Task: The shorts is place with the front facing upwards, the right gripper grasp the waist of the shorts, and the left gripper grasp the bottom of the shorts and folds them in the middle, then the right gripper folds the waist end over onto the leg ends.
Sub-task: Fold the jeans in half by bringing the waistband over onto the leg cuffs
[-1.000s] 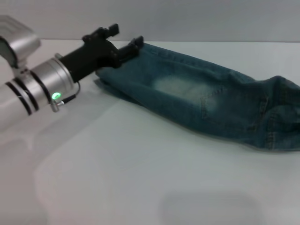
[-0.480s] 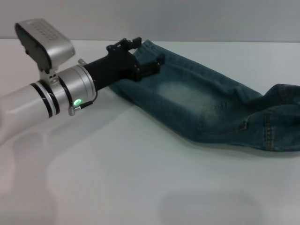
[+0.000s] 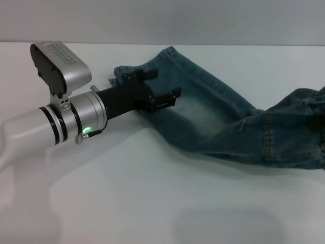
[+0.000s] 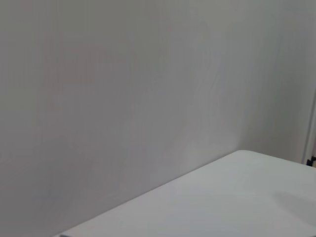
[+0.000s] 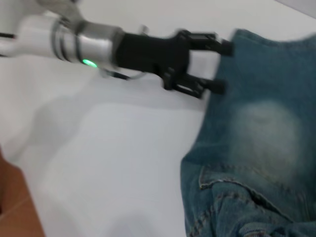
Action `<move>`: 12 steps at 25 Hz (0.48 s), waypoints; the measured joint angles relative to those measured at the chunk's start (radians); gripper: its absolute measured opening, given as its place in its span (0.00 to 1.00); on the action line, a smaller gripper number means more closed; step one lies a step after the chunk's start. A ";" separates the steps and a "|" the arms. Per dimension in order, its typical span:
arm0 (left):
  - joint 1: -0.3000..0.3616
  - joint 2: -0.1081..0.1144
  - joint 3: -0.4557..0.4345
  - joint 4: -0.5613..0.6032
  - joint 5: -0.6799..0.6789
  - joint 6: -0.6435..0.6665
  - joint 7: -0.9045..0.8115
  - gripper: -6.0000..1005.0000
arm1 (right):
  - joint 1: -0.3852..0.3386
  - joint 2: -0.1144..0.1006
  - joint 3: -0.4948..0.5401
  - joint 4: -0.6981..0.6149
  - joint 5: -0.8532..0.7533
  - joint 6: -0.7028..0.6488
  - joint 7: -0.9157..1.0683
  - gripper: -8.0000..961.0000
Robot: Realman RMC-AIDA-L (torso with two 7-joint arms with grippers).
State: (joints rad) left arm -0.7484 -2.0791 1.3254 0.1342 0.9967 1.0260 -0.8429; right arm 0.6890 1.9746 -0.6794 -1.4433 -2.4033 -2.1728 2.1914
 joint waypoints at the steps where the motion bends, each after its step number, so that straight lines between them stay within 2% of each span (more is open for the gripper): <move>1: 0.002 0.000 0.000 -0.002 0.000 -0.001 0.000 0.84 | 0.004 -0.001 -0.010 -0.004 0.035 -0.005 0.015 0.09; 7: 0.007 -0.001 0.001 -0.012 -0.001 0.001 0.000 0.84 | 0.009 0.000 -0.049 -0.012 0.104 -0.006 0.035 0.09; 12: 0.015 -0.001 0.042 -0.015 -0.002 0.004 -0.001 0.84 | 0.021 -0.003 -0.059 -0.015 0.161 -0.007 0.058 0.09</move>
State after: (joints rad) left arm -0.7331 -2.0801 1.3678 0.1189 0.9951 1.0302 -0.8441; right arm 0.7097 1.9718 -0.7387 -1.4578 -2.2427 -2.1799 2.2494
